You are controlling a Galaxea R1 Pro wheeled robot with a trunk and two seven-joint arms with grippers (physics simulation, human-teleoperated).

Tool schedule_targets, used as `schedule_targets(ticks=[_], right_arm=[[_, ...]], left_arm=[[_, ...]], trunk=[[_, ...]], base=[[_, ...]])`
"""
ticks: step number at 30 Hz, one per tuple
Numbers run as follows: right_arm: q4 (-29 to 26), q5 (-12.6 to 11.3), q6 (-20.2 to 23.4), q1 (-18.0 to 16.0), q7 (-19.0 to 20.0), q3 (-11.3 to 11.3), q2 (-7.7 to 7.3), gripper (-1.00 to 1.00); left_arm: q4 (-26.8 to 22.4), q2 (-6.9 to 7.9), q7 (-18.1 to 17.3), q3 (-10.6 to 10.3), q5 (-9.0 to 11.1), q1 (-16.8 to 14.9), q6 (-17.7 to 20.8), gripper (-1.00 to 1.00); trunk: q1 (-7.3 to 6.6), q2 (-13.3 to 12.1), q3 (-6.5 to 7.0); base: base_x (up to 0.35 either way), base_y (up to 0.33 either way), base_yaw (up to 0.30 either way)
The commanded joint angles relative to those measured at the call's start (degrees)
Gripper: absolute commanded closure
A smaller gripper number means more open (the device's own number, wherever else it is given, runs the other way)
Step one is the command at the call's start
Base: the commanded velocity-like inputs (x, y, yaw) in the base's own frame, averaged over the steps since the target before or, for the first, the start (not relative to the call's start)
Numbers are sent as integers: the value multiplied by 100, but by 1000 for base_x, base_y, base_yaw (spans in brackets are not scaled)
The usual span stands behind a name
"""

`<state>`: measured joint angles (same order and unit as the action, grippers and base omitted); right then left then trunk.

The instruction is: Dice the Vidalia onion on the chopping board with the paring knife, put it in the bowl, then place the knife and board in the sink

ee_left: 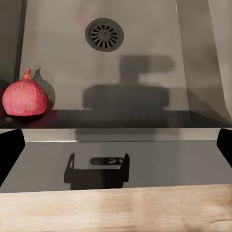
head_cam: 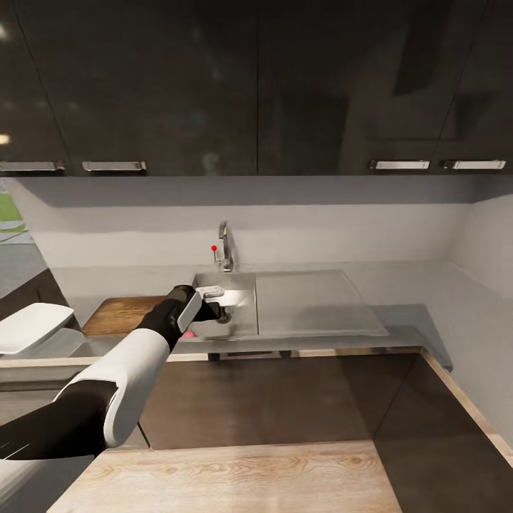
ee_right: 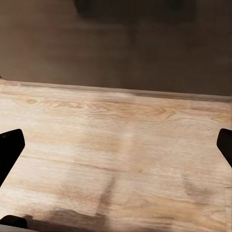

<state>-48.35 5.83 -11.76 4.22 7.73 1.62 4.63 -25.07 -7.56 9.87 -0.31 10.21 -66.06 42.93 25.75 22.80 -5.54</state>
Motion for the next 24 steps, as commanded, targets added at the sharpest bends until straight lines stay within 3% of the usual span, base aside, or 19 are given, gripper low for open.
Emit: schedule_targets(ticks=[1,12,20,24], right_arm=[[-7,59,-10,0,9,-13,3,-100],[-7,59,-10,0,9,-13,3,-100],[-7,59,-10,0,9,-13,3,-100],[-8,59,-10,0,9,-13,3,-100]], left_arm=[[-7,-2,47,-4,60,-3,22,-100],[27,-5,50,-13,52,-3,22,-100],[68,9,63,-5,37,-3,22,-100],[66,5,317,-8,36,-3,22,-100]], trunk=[[4,12,-11],[4,12,-11],[4,12,-11],[4,12,-11]], base=[[0,0,0],[4,0,0],[151,0,0],[54,0,0]])
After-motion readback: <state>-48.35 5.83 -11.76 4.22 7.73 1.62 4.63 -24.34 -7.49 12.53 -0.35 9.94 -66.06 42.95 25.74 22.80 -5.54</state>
